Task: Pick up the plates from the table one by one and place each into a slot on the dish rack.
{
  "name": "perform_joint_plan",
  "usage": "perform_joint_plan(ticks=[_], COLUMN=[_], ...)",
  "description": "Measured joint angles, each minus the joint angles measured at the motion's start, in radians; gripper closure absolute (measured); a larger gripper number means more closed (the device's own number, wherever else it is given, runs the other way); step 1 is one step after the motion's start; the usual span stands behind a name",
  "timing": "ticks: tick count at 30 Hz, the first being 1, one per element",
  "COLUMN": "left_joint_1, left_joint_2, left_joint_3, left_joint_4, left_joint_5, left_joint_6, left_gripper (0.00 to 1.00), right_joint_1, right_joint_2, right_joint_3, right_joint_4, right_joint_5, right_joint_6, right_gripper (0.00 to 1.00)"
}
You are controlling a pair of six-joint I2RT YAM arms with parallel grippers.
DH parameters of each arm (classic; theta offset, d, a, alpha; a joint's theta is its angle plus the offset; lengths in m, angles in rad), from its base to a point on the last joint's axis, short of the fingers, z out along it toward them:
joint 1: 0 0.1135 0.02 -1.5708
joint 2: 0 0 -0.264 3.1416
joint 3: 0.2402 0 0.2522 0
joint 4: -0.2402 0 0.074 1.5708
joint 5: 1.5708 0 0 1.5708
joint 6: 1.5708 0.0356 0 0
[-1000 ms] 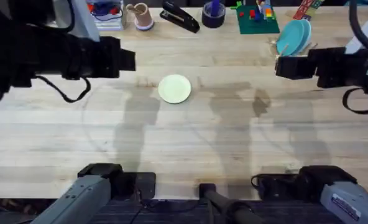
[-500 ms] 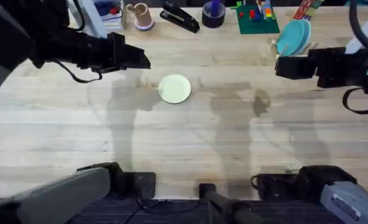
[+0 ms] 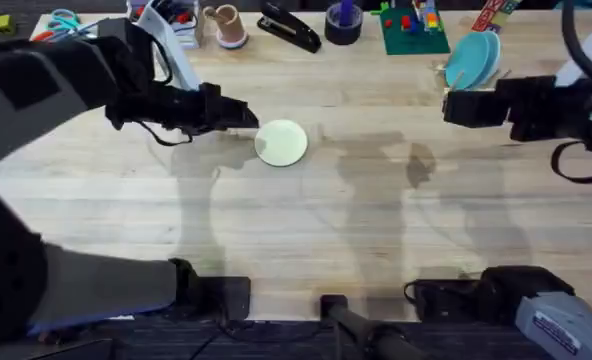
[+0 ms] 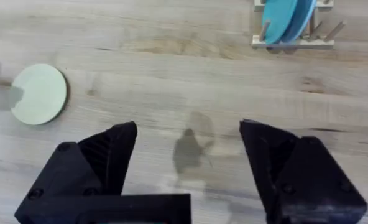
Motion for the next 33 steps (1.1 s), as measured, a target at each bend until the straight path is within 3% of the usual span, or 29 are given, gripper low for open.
perform_joint_plan(ticks=[6,15,29,33], left_joint_1=[-0.009,-0.068,-0.067,-0.063], left_joint_2=[0.089,0.153,0.200,0.242], left_joint_3=[0.000,0.000,-0.050,-0.051], left_joint_4=[0.036,0.075,0.137,0.162], left_joint_5=[0.005,0.005,0.000,0.040], left_joint_6=[0.000,0.000,0.000,0.000], left_gripper=[0.959,0.958,0.959,0.960], right_joint_1=[0.000,0.000,0.000,0.000], right_joint_2=[0.000,0.000,0.000,0.000], right_joint_3=[0.000,0.000,0.000,0.000], right_joint_4=[0.000,0.000,0.000,0.000], right_joint_5=[0.000,0.000,0.000,0.000], right_joint_6=[0.000,0.000,0.000,0.000], right_gripper=[0.007,0.008,0.007,0.007])
